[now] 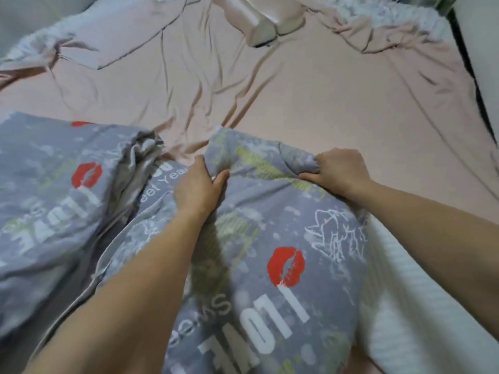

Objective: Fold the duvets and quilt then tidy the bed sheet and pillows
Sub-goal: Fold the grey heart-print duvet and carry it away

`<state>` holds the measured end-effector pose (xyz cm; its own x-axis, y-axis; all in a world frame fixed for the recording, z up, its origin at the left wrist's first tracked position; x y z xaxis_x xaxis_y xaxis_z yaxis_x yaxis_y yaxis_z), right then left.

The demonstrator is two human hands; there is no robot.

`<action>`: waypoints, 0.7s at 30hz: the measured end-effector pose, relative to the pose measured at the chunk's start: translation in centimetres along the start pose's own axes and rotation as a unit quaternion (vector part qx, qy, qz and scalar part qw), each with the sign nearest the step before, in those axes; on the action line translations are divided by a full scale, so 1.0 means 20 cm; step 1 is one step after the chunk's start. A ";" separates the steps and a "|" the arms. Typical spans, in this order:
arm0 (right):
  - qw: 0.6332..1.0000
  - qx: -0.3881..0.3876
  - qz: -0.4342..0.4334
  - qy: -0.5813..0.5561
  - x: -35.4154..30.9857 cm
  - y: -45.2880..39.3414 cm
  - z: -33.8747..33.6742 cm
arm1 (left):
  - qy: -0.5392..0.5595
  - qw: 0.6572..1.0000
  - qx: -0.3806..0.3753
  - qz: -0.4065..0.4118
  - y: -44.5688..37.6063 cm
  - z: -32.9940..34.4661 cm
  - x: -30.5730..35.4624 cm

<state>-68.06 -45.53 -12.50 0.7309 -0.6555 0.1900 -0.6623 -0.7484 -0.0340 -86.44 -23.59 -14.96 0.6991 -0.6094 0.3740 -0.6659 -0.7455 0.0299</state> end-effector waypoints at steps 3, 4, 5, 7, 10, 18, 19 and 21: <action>0.998 -0.005 0.047 -0.027 0.05 0.00 0.11 | -0.086 0.995 -0.049 -0.014 -0.01 0.07 -0.02; 0.998 -0.025 0.056 -0.036 -0.01 0.03 0.20 | -0.112 0.990 -0.080 -0.041 0.01 0.13 -0.12; 0.997 -0.040 0.061 -0.039 -0.07 0.06 0.25 | -0.134 0.983 -0.107 -0.069 0.05 0.16 -0.22; 0.994 -0.038 0.076 -0.075 -0.20 0.20 0.28 | -0.171 0.971 -0.139 -0.090 0.20 0.17 -0.38; 0.977 -0.037 0.128 -0.164 -0.33 0.41 0.22 | -0.184 0.970 -0.138 -0.082 0.39 0.07 -0.45; 0.950 -0.113 0.076 -0.282 -0.96 1.48 0.06 | -0.163 0.963 -0.173 0.127 1.28 -0.06 -0.48; 0.952 -0.101 0.072 -0.280 -1.03 1.66 0.03 | -0.172 0.947 -0.184 0.200 1.46 -0.05 -0.46; 0.964 -0.066 0.041 -0.253 -1.12 1.93 0.02 | -0.186 0.899 -0.187 0.351 1.73 -0.01 -0.44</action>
<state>-109.99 -59.79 -18.40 0.6391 -0.7024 -0.3133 -0.7126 -0.6940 0.1024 -115.65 -43.94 -16.98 0.0656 -0.9939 0.0887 -0.9693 -0.0423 0.2424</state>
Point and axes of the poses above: each hand's wrist, its own y-axis away from the middle knuckle, its own z-axis out of the palm, x = y × z, the point moved 7 cm from there along -y, towards the middle knuckle, and after that the axes turned 3 degrees about x, right-handed, at the moved point
